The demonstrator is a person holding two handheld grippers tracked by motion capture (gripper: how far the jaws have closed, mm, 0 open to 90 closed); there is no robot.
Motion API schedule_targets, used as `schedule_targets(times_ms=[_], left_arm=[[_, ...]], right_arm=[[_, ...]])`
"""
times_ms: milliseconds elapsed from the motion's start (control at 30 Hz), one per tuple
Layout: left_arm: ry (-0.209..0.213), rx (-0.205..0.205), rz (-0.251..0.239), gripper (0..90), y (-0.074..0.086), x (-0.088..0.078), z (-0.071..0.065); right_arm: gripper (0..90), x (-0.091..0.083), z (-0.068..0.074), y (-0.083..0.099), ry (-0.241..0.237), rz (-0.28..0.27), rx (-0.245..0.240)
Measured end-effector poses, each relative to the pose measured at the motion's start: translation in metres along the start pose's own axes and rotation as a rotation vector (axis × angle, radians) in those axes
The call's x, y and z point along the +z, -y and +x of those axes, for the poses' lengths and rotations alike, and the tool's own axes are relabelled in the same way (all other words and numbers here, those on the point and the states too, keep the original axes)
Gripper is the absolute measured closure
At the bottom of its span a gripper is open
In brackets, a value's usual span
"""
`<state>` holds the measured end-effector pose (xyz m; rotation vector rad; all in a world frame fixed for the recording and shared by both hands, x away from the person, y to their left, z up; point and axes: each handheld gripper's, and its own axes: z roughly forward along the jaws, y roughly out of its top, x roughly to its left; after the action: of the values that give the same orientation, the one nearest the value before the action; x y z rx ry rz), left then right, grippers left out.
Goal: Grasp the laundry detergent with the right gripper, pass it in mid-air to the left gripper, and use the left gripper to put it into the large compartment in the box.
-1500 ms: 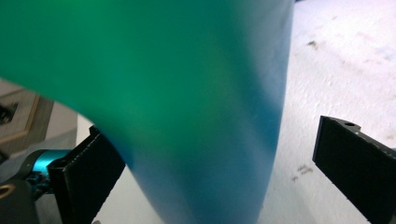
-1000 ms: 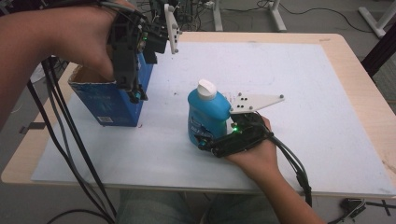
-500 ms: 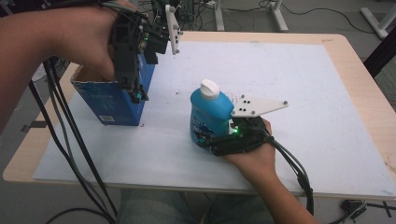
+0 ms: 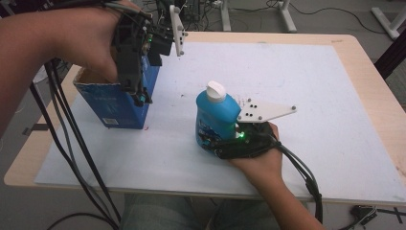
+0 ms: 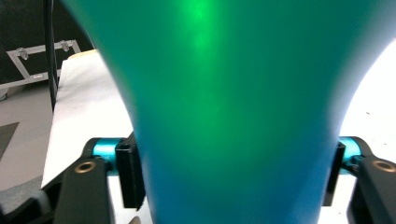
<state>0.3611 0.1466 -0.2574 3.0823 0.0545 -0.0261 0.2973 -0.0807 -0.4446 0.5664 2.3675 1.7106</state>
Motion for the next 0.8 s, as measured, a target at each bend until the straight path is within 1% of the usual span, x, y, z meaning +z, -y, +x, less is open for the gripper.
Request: schedule_targets(times_ms=[67,433,633,800], left_arm=[[0.000,0.000,0.000,1.8,-0.0001,-0.0003,-0.0002],[-0.001,-0.002,0.003,1.8,0.0001,-0.0002,-0.0004],[-0.003,0.000,0.006,1.8,-0.0008,0.0005,-0.0006],[-0.002,0.001,0.006,1.8,-0.0011,0.0002,-0.0006]], right_arm=[[31.2,0.0003,0.0003,0.0002,0.002,-0.003,-0.009],[35.6,0.0008,0.0005,0.0006,0.005,-0.010,-0.011],[39.1,0.0013,0.0017,0.0010,0.021,-0.019,-0.019],[42.6,0.0014,0.0033,0.0012,0.023,-0.025,-0.030]])
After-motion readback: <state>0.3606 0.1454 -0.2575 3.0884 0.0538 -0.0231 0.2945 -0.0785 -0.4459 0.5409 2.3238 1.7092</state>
